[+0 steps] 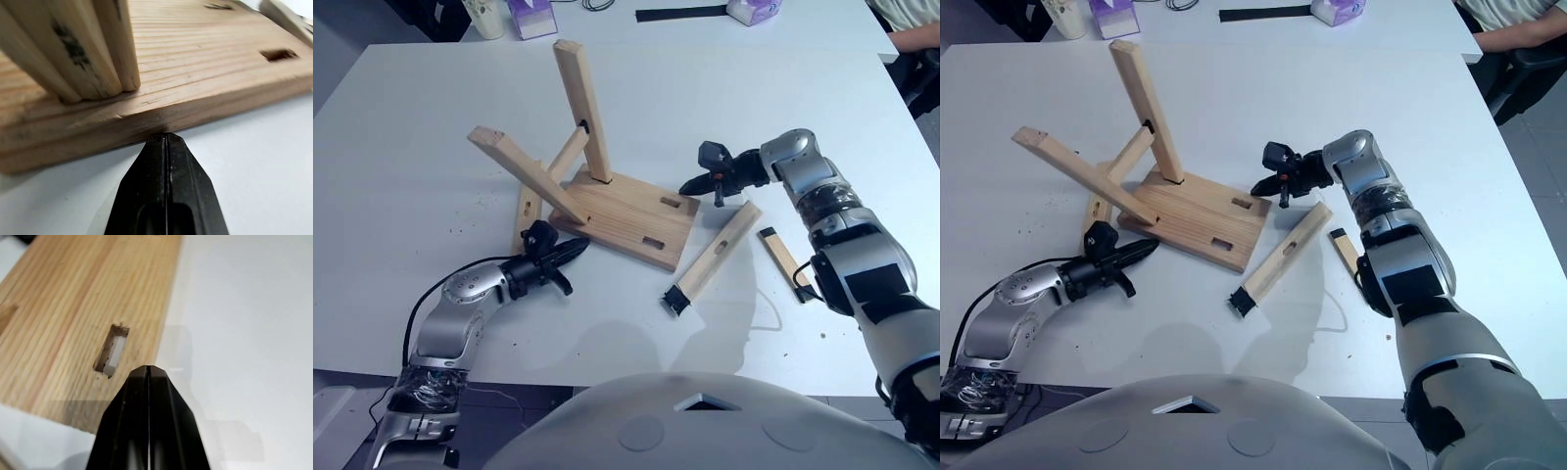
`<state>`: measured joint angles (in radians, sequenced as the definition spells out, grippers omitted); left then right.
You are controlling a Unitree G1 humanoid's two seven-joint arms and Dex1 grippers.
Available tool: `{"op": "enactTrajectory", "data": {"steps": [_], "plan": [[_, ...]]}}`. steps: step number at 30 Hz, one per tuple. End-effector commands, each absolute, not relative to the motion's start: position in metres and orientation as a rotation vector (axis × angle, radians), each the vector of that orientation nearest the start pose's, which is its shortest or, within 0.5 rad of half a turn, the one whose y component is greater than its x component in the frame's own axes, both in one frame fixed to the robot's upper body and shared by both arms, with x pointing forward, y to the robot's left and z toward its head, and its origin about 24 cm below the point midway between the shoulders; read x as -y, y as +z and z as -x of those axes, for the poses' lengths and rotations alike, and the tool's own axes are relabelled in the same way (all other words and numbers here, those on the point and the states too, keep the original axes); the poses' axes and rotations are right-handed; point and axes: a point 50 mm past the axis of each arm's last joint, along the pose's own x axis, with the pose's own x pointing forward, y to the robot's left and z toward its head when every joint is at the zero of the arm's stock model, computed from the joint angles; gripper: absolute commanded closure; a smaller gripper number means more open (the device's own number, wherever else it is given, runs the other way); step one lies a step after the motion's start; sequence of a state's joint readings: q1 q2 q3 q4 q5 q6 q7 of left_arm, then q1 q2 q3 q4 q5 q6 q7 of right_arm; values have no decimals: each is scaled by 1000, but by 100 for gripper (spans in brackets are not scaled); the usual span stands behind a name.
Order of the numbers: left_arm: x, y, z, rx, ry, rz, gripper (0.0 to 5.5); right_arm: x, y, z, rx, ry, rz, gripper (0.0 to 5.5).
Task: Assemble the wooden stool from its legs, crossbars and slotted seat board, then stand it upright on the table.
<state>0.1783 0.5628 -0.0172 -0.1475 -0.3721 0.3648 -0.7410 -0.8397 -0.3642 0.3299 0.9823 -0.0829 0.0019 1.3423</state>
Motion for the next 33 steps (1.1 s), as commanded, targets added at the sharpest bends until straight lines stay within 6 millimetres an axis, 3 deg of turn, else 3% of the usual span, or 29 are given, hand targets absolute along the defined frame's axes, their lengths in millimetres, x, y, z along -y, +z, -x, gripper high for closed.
{"op": "enactTrajectory", "data": {"steps": [1,6,14,22,33], "plan": [[-206,31,-211,-444,-722,-29,550,152,21,-309,-803,1477,416,548],[-186,32,-238,-397,-731,-31,550,155,15,-291,-801,1457,343,548],[-162,35,-255,-352,-819,-26,550,147,17,-276,-773,1415,224,548],[-162,32,-267,-355,-828,-41,550,137,27,-253,-752,1460,145,548],[-167,27,-258,-357,-793,-23,550,141,32,-275,-722,1344,171,548]]}}
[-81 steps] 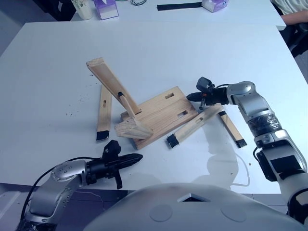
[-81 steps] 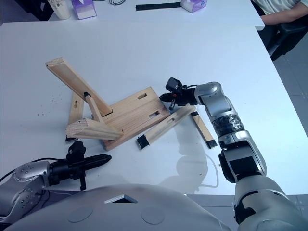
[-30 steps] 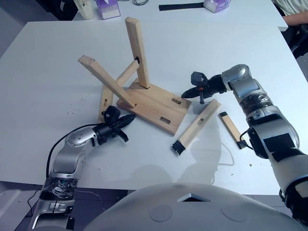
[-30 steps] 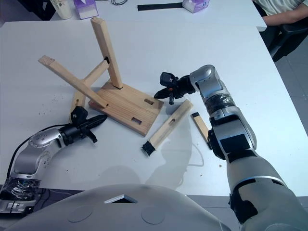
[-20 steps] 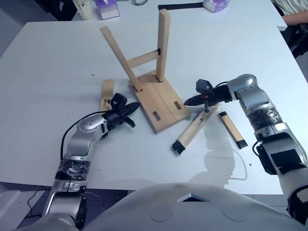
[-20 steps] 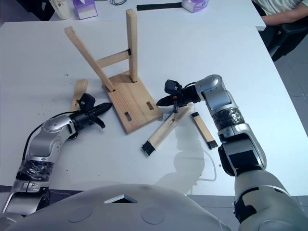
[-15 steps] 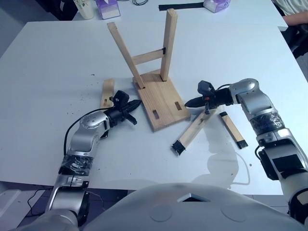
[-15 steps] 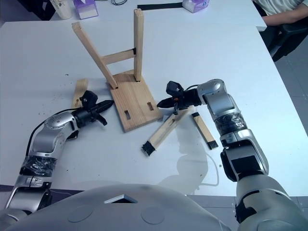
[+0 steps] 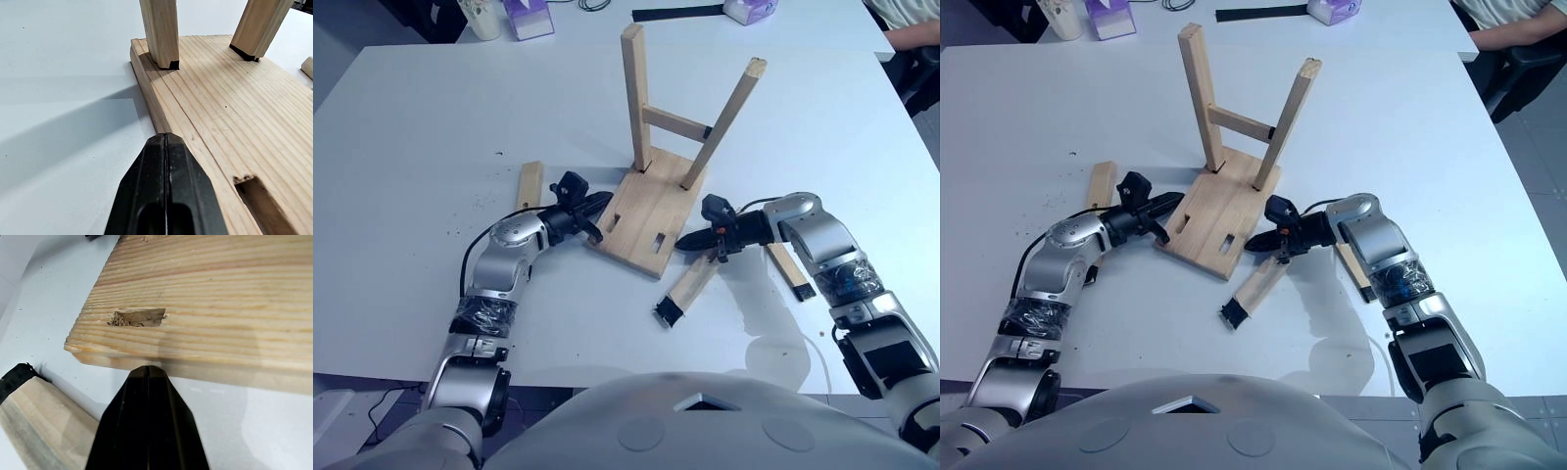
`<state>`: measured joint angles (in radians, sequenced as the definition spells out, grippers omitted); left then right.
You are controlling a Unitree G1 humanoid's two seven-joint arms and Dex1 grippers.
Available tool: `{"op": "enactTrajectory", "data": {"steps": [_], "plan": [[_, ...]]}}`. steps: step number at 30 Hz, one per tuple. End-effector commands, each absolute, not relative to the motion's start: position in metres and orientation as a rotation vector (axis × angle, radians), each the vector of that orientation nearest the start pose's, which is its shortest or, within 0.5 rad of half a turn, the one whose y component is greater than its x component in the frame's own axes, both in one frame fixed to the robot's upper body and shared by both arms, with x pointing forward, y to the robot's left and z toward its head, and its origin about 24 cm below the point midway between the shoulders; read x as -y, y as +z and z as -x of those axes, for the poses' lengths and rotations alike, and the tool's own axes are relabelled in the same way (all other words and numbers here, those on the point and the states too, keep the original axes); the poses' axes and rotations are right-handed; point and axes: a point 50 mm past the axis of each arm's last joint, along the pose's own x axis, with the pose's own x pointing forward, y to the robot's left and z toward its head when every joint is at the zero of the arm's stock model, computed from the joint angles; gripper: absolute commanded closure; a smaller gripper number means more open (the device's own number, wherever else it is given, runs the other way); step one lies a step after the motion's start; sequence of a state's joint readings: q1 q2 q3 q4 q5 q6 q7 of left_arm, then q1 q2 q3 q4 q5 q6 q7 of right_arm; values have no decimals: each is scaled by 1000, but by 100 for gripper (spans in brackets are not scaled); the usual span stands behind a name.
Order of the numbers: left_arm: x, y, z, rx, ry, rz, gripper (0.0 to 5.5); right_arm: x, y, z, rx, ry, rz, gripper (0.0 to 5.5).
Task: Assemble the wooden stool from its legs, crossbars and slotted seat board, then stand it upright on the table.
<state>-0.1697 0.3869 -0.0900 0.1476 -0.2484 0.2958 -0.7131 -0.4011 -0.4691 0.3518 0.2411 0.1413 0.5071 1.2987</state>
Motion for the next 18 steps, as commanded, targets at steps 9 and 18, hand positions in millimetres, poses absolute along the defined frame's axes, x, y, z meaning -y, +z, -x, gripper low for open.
{"op": "enactTrajectory", "data": {"steps": [9,18], "plan": [[-164,22,-217,-385,-763,62,550,141,45,-290,-688,1371,236,548],[-167,26,-215,-380,-720,64,550,137,48,-295,-670,1363,240,548]]}}
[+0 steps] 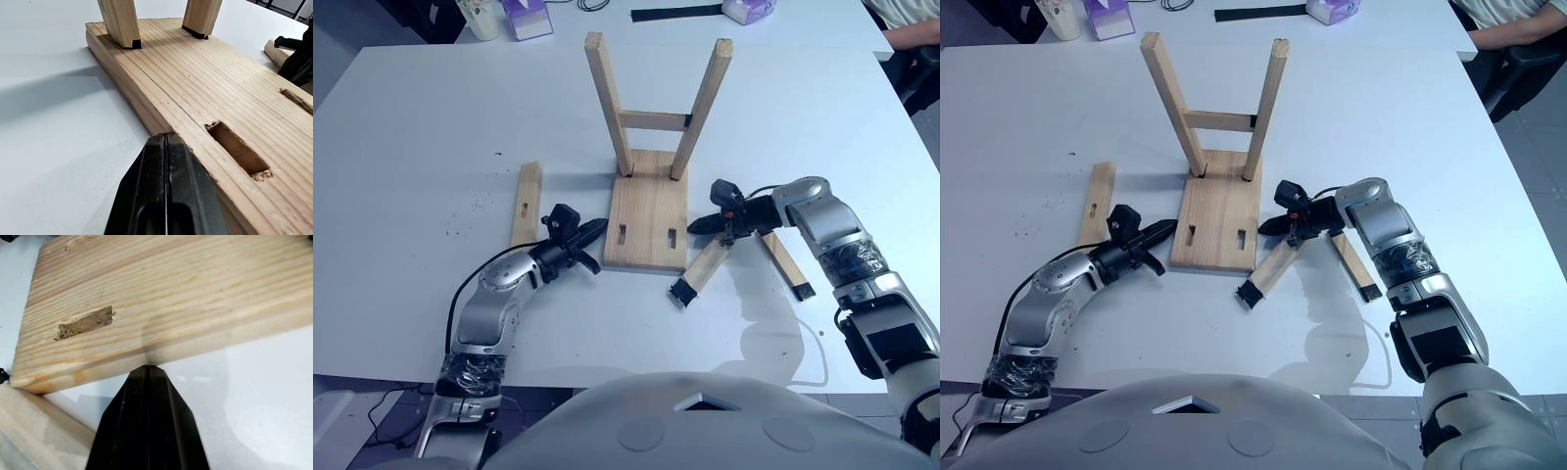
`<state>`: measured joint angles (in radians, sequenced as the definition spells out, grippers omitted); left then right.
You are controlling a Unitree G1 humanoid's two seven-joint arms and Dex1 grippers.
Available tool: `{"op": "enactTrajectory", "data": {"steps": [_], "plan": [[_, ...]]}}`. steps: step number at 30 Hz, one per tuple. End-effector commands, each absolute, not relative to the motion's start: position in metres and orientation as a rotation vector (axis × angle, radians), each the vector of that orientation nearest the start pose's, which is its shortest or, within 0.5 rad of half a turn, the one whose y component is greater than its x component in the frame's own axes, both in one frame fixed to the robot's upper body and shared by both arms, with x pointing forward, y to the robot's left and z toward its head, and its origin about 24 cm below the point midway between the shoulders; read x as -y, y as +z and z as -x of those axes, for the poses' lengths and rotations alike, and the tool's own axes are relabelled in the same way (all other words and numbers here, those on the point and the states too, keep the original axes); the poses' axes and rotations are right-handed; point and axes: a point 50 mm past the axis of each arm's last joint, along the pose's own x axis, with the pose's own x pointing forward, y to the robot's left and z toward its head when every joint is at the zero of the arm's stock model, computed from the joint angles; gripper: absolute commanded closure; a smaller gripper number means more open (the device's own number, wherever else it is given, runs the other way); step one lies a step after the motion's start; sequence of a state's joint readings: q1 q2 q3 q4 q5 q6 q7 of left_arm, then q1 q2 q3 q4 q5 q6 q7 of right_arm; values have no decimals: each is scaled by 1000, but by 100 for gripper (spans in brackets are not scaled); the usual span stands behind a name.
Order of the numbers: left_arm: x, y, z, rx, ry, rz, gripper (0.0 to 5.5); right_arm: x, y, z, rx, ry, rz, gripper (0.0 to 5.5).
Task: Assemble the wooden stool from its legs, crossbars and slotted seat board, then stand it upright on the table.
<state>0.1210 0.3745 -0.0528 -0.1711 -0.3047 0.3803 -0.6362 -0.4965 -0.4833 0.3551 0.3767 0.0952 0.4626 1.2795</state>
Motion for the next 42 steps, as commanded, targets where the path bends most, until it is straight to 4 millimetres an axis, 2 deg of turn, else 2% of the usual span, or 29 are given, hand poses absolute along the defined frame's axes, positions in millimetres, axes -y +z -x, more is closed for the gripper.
{"op": "enactTrajectory", "data": {"steps": [1,6,10,13,15,17,20,23,26,28,31,35,40,42], "plan": [[-170,28,-218,-373,-710,59,550,138,48,-296,-668,1358,240,548],[-180,38,-225,-334,-687,54,550,149,58,-298,-627,1314,220,548],[-187,54,-220,-254,-645,105,550,167,90,-300,-501,1230,142,548],[-196,65,-215,-197,-574,142,550,187,117,-301,-352,1069,98,548],[-203,73,-210,-141,-488,188,550,196,126,-299,-275,975,85,548],[-208,87,-206,-48,-385,291,550,208,121,-289,-233,853,87,548],[-211,98,-193,54,-201,454,550,225,92,-269,-316,621,95,548],[-219,77,-167,-1,51,523,550,224,76,-248,-340,470,97,548],[-221,57,-148,-81,255,477,550,225,61,-229,-371,322,55,523],[-222,52,-144,-81,343,476,550,224,50,-214,-407,292,57,494],[-216,46,-144,-105,338,370,550,235,35,-191,-466,220,50,455],[-211,44,-143,-96,345,313,550,252,23,-157,-555,220,41,389],[-216,44,-122,-91,440,284,550,264,34,-148,-580,313,21,309],[-217,42,-115,-94,471,288,550,263,43,-155,-560,344,-8,292]]}}
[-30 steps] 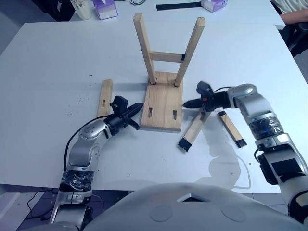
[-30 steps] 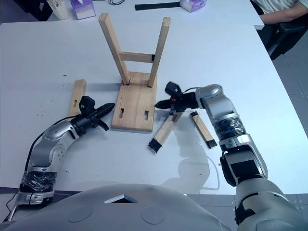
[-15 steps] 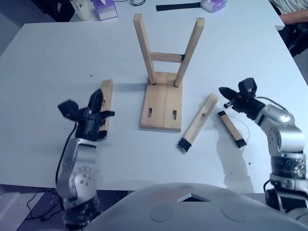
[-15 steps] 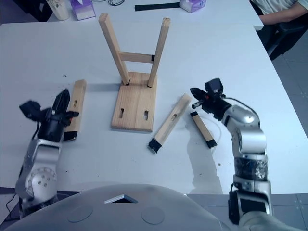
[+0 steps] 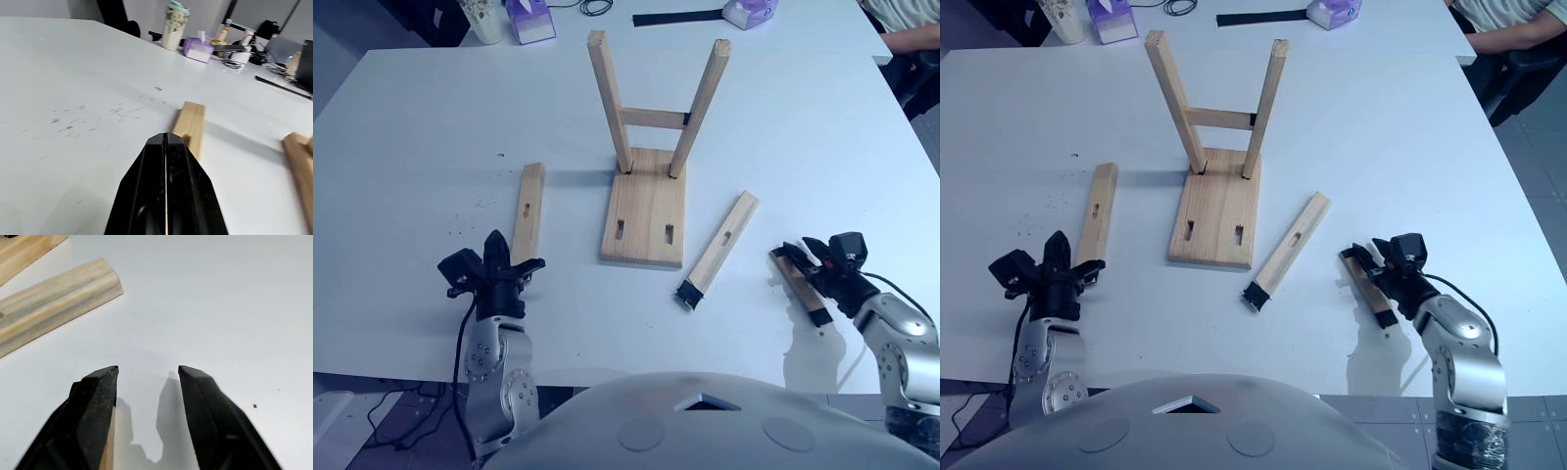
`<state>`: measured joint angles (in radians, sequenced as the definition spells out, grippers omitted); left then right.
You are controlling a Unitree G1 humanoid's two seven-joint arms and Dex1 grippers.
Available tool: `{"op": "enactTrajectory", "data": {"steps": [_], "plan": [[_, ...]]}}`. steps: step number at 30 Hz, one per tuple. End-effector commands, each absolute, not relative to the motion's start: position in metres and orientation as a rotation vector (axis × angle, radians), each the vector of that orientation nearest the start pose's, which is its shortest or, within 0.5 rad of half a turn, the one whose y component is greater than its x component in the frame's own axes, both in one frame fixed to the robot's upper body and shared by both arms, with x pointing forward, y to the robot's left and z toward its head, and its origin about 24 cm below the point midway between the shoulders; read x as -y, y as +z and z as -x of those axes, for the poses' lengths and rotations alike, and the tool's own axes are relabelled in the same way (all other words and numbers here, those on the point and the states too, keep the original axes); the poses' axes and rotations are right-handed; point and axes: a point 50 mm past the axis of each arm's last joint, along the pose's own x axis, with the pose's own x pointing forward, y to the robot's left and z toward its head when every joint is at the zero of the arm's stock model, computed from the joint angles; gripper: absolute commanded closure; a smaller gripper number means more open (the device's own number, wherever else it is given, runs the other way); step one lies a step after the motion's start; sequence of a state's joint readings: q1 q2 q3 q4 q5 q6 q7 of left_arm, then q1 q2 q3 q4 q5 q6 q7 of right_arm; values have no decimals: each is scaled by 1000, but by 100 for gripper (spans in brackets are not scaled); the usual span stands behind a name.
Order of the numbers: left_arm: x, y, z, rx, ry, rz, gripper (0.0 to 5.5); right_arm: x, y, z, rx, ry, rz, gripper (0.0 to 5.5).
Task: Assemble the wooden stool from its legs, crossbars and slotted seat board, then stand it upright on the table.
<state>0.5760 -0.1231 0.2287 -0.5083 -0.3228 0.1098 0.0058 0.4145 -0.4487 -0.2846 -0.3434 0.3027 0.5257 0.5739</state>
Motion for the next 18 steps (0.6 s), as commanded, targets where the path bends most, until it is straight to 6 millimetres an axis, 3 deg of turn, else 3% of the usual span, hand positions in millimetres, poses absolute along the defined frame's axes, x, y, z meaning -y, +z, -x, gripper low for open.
{"op": "enactTrajectory", "data": {"steps": [1,5,7,12,18], "plan": [[-216,41,-111,-95,488,295,550,262,51,-163,-540,359,-32,292],[-215,39,-104,-82,534,304,550,257,78,-184,-539,514,-79,292],[-216,38,-100,-74,564,307,550,266,85,-187,-577,563,-65,292],[-215,34,-86,-77,618,313,550,315,84,-171,-784,664,86,292],[-212,24,-74,-85,694,318,550,311,95,-170,-843,842,91,292]]}}
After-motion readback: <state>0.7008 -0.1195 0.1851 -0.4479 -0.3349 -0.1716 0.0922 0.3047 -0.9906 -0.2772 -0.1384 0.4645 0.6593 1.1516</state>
